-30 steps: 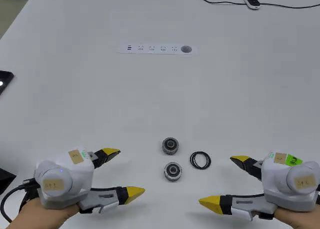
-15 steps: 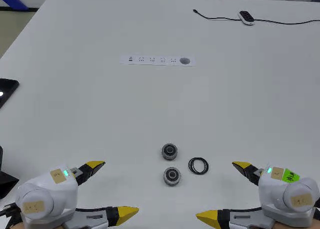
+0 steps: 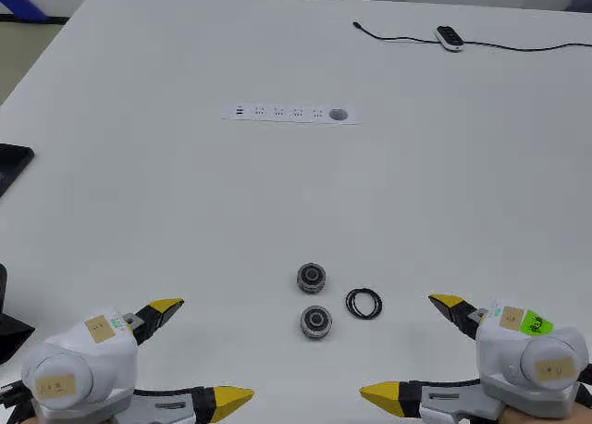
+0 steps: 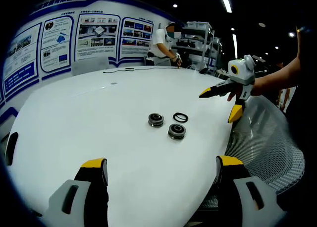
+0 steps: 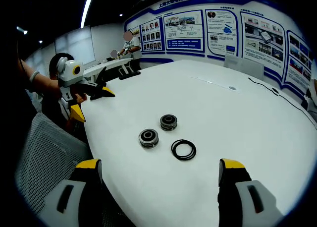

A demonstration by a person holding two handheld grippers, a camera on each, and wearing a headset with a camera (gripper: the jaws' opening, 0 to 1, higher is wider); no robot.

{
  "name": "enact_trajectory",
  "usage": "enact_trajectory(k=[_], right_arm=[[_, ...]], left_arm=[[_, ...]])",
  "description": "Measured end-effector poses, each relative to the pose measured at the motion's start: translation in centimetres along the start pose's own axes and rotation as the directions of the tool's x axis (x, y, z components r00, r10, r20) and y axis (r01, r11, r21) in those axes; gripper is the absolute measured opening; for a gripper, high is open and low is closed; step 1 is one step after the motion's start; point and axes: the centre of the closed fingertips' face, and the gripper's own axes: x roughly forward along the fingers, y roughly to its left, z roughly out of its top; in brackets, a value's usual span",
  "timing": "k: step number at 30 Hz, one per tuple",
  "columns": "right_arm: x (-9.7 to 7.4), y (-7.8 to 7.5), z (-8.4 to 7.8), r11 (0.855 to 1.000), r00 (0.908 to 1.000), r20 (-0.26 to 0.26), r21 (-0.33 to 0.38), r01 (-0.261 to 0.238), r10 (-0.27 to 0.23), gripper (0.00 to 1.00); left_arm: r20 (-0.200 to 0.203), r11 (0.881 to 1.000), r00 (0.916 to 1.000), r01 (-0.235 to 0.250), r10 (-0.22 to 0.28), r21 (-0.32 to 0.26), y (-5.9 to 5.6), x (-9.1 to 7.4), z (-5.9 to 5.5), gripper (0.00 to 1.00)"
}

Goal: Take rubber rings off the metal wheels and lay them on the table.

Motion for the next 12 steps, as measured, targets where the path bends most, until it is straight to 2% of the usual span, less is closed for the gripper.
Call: enact_trajectory(k=[12], right_arm=[[0.04,-0.2,0.25,1.0,1.0,0.009,0.01,0.003,-0.003,0.99]], left_arm=[[0.002,1.0,1.0,-0.007,0.007,0.007,0.1,-0.15,0.24,0.92]])
